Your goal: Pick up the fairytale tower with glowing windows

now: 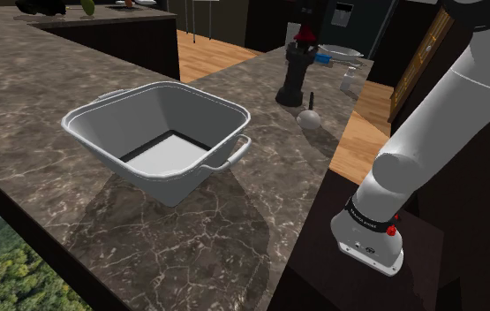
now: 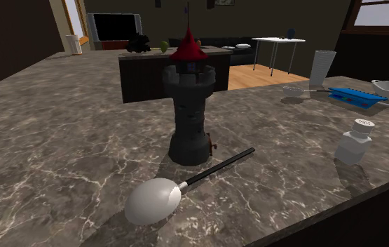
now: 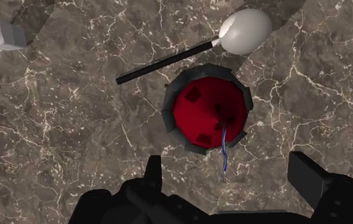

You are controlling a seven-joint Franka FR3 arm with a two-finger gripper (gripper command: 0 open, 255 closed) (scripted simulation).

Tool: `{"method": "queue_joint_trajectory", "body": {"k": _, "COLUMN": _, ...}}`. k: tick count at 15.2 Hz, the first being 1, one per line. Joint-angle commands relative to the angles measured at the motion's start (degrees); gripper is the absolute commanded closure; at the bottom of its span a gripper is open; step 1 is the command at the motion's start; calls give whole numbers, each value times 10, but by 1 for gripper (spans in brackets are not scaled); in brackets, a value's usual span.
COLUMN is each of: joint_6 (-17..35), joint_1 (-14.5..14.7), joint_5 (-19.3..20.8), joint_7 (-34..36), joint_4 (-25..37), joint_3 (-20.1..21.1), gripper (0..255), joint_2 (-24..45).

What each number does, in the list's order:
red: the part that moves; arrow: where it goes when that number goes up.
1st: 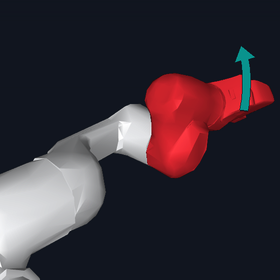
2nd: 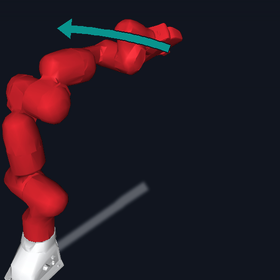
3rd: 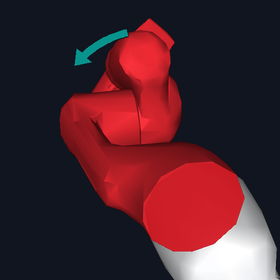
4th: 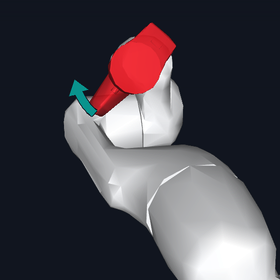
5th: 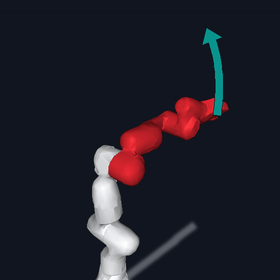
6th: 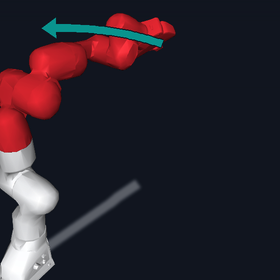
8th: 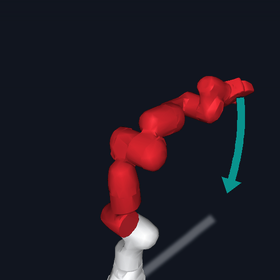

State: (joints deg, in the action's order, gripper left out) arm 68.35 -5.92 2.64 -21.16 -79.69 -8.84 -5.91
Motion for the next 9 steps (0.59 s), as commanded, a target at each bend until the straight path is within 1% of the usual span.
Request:
{"method": "queue_joint_trajectory", "body": {"k": 1, "joint_6": 18, "joint_1": 0, "joint_5": 1, "joint_7": 1, "joint_4": -26, "joint_3": 1, "gripper": 0, "joint_2": -9}}
{"method": "queue_joint_trajectory", "body": {"k": 3, "joint_6": 32, "joint_1": 0, "joint_5": 2, "joint_7": 3, "joint_4": -48, "joint_3": 1, "gripper": 0, "joint_2": -16}}
{"method": "queue_joint_trajectory", "body": {"k": 4, "joint_6": 32, "joint_1": 1, "joint_5": 2, "joint_7": 3, "joint_4": -48, "joint_3": 1, "gripper": 0, "joint_2": -16}}
{"method": "queue_joint_trajectory", "body": {"k": 5, "joint_6": 33, "joint_1": 1, "joint_5": 2, "joint_7": 3, "joint_4": -50, "joint_3": 1, "gripper": 255, "joint_2": -17}}
{"method": "queue_joint_trajectory", "body": {"k": 9, "joint_6": 33, "joint_1": 1, "joint_5": 2, "joint_7": 3, "joint_4": -50, "joint_3": 1, "gripper": 255, "joint_2": -17}}
